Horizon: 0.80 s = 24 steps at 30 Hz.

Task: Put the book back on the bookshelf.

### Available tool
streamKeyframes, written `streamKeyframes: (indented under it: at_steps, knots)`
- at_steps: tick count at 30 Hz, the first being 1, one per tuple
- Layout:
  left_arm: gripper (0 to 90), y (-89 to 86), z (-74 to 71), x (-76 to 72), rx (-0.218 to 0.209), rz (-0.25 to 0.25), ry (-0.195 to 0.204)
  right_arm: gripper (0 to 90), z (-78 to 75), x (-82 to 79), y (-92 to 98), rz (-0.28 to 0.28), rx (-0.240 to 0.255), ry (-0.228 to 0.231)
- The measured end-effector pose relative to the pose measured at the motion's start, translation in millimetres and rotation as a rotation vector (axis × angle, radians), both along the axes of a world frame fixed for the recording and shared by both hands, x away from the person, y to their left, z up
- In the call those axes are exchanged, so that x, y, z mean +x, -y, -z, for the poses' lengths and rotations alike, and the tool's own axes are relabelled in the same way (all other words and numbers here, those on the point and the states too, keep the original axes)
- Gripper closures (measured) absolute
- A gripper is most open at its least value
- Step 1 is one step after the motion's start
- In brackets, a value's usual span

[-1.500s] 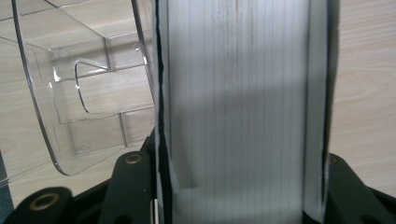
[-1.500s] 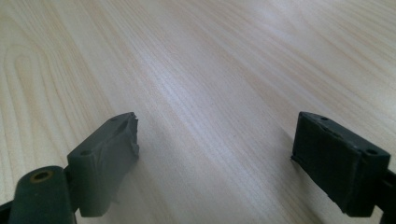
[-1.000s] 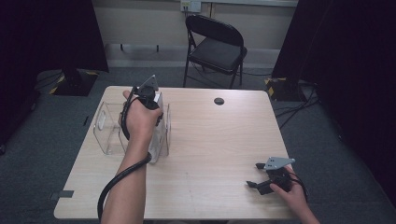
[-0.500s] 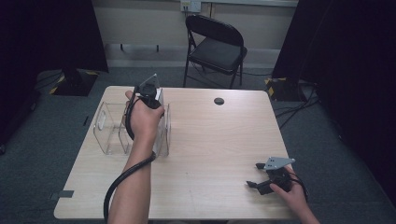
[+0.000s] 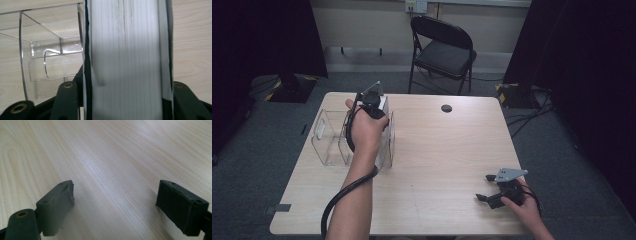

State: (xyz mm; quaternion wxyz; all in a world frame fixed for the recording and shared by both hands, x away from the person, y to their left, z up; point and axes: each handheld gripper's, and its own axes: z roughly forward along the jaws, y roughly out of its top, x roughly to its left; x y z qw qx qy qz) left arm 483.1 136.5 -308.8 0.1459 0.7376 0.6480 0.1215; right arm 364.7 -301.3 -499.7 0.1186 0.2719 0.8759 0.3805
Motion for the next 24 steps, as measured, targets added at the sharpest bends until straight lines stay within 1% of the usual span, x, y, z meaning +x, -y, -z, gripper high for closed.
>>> streamKeyframes:
  at_steps: [1,2,8,10,11,12,14,15,16,18,20,22,24]
  knots:
    - [49.5,0.5,-1.0,-0.7,0.008,-0.004,0.0,13.3,0.0,0.1,0.0,-0.001,0.0,0.0]
    - [49.0,0.8,-1.3,-1.4,0.004,-0.002,-0.001,13.3,0.1,0.1,0.0,-0.002,0.002,-0.001]
    - [47.2,0.5,-3.1,-5.4,0.013,0.027,-0.02,13.3,0.0,0.2,0.0,-0.002,0.001,0.0]
    - [47.2,-1.6,-3.8,-6.4,0.003,0.035,-0.03,13.3,0.0,0.2,0.1,-0.002,0.0,0.0]
    - [47.0,-2.1,-3.7,-6.8,-0.004,0.03,-0.03,13.3,0.0,0.2,0.1,-0.002,0.0,0.0]
    - [46.7,-3.7,-3.2,-7.1,-0.015,0.031,-0.039,13.3,0.0,0.2,0.0,-0.002,0.0,0.0]
    - [45.5,-6.0,-2.6,-8.0,-0.025,0.027,-0.036,13.3,0.0,0.1,0.0,0.0,0.001,-0.001]
    - [45.4,-6.5,-1.9,-8.4,-0.038,0.028,-0.04,13.3,0.0,0.2,0.0,-0.001,0.0,0.0]
    - [45.3,-7.1,-1.4,-8.7,-0.042,0.034,-0.041,13.3,0.0,0.2,0.0,-0.001,0.001,0.0]
    - [45.3,-7.1,-1.5,-9.7,-0.035,0.046,-0.036,13.3,0.0,0.2,0.1,-0.002,0.0,0.0]
    - [45.3,-6.6,-1.6,-10.7,-0.031,0.055,-0.041,13.3,0.1,0.2,0.0,-0.002,0.001,-0.001]
    - [44.7,-7.1,-1.7,-12.0,-0.043,0.053,-0.045,13.2,0.1,0.2,0.0,-0.003,0.002,-0.001]
    - [44.5,-8.4,-2.0,-13.4,-0.044,0.058,-0.049,13.3,0.1,0.1,0.0,0.0,0.001,-0.002]
